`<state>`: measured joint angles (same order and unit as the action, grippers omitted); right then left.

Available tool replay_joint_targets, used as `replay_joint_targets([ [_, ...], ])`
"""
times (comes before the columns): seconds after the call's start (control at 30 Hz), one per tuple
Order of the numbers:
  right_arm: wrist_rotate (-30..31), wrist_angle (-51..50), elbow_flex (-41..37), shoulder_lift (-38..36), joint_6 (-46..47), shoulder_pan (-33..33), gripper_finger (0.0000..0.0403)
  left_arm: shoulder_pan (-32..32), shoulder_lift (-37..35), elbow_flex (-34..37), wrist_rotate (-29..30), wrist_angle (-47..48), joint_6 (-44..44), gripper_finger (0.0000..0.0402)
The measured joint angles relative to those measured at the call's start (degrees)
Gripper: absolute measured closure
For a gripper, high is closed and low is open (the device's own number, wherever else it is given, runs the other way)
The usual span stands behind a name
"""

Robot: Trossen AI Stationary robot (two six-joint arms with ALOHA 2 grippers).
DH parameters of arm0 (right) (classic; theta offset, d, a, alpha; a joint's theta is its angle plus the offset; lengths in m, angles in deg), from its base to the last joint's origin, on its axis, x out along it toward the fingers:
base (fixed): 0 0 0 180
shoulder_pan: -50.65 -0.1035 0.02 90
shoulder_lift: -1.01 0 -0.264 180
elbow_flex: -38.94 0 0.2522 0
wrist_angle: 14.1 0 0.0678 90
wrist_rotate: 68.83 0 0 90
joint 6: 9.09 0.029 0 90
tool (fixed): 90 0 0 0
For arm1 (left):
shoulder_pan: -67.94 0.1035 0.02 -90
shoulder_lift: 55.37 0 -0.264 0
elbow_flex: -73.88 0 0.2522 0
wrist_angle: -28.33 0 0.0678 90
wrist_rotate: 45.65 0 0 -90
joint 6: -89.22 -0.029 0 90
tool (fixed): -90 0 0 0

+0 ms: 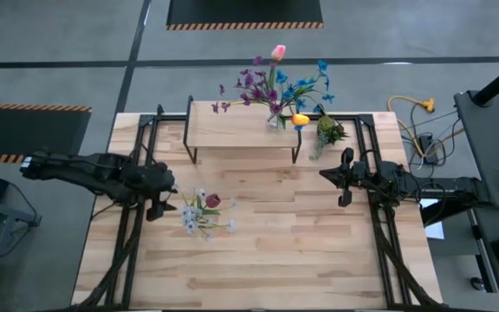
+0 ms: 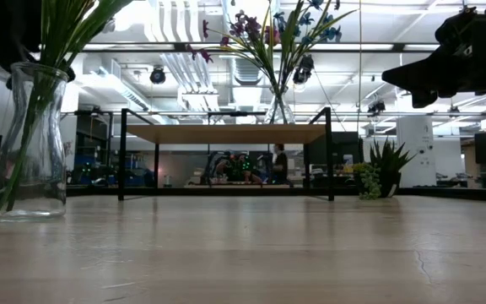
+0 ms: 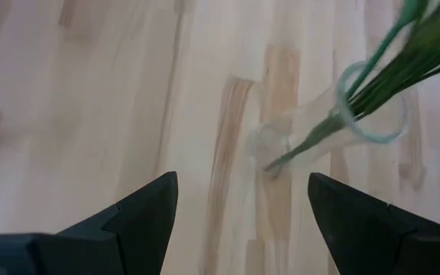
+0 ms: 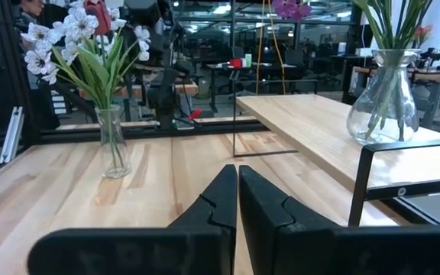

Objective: Pick and place flowers into a vace then onto a shelf
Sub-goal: Put the transparent vase with flowers on the shelf

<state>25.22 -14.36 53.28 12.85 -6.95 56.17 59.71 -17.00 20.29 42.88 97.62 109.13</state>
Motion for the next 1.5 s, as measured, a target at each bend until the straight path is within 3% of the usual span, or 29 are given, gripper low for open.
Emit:
replay_joint_targets([
  [0.17,0.00,0.04,0.00,0.00,-0.35,0.00,0.0394,-0.13,3.04,-2.43,-0.25,-0.07,-4.25,0.0125],
  [0.37,0.02,0.42,0.00,-0.04,0.72,0.00,0.0394,-0.15,5.22,-0.58,-0.67,-2.66,-9.31,0.0125],
  [0.67,0.04,0.38,0.00,-0.07,0.71,0.00,0.0394,-0.16,5.51,0.30,-8.16,-8.16,-6.79,0.0125],
  [1.07,0.04,0.31,0.00,-0.08,0.71,0.00,0.0394,-2.60,10.26,2.16,-7.90,-7.65,-7.57,0.0125],
  [1.5,0.09,-0.02,0.00,-0.07,0.69,0.01,0.0394,-5.44,12.93,2.20,-7.04,-15.69,-7.40,0.0125],
])
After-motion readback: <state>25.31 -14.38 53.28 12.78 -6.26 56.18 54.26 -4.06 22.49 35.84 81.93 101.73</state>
